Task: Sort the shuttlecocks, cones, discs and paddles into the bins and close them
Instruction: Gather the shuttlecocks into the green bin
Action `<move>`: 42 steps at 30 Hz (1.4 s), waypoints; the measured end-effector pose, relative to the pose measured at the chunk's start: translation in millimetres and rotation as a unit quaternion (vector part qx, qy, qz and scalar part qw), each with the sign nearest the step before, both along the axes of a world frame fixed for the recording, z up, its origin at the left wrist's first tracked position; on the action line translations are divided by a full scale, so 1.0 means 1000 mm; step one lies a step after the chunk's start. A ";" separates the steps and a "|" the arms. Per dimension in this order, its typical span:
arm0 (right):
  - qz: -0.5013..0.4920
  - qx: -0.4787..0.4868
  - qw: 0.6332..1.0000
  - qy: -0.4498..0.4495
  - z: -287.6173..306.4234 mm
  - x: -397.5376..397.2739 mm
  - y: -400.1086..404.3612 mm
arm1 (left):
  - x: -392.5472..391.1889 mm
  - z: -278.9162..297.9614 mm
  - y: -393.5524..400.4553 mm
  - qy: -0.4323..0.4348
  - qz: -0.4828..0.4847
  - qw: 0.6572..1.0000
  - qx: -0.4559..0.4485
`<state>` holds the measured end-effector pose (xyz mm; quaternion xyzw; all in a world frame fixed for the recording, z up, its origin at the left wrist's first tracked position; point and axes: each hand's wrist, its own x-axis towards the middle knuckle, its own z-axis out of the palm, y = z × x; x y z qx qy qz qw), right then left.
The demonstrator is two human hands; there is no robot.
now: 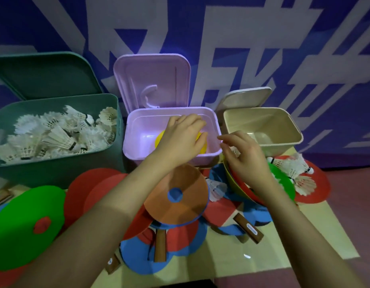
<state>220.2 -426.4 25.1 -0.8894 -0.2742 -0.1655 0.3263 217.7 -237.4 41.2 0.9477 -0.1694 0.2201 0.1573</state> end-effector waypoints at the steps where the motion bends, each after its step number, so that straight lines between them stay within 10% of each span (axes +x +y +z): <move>1: -0.005 0.003 1.000 0.002 0.002 -0.005 -0.008 | -0.003 0.004 -0.008 -0.010 -0.012 1.000 -0.004; 18: -0.015 -0.175 0.968 0.180 -0.069 0.021 -0.156 | 0.002 -0.074 -0.137 0.304 0.050 0.946 0.100; 26: -0.067 -0.078 0.979 0.176 -0.086 0.027 -0.164 | -0.005 -0.081 -0.151 0.269 0.117 0.954 -0.064; 42: 0.006 -0.186 0.978 0.096 -0.082 0.046 -0.127 | -0.013 -0.060 -0.126 0.132 0.201 0.970 -0.046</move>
